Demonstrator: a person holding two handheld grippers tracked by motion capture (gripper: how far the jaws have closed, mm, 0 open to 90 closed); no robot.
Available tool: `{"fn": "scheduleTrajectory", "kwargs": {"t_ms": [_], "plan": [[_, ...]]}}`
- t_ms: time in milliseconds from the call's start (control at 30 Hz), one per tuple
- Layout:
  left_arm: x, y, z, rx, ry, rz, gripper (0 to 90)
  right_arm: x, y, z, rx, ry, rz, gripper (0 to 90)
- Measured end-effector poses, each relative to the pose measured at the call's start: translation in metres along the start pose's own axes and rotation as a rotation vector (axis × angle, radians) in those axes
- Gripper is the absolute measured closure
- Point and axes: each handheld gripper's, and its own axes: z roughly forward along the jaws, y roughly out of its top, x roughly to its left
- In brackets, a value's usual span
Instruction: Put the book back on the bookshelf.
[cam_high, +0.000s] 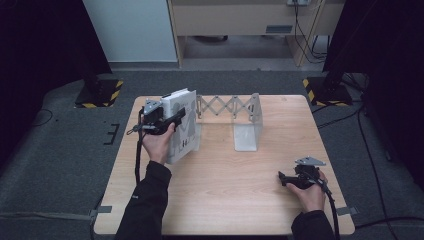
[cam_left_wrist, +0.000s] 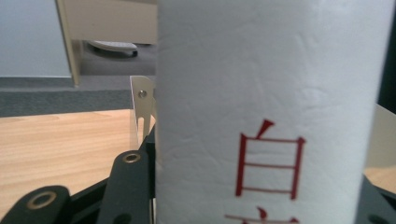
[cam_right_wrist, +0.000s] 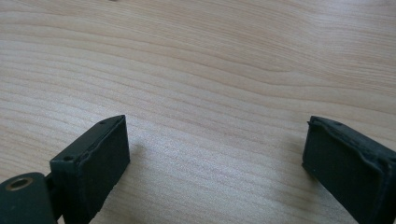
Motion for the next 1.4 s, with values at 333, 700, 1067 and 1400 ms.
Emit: {"fn": "scheduleTrajectory", "kwargs": {"t_ms": [333, 700, 1067, 1400], "plan": [[-0.001, -0.010, 0.026, 0.007, 0.039, 0.003, 50.7, 0.000, 0.000, 0.000, 0.000, 0.001, 0.000, 7.6], [-0.005, -0.025, 0.033, -0.035, 0.047, 0.044, 50.6, 0.000, 0.000, 0.000, 0.000, 0.001, -0.001, 7.7], [0.000, -0.044, 0.003, -0.029, -0.002, 0.092, 50.2, 0.000, 0.000, 0.000, 0.000, 0.001, -0.001, 7.7], [0.012, -0.071, -0.026, -0.044, -0.024, 0.067, 49.8, 0.000, 0.000, 0.000, -0.001, 0.000, -0.003, 7.7]]}}
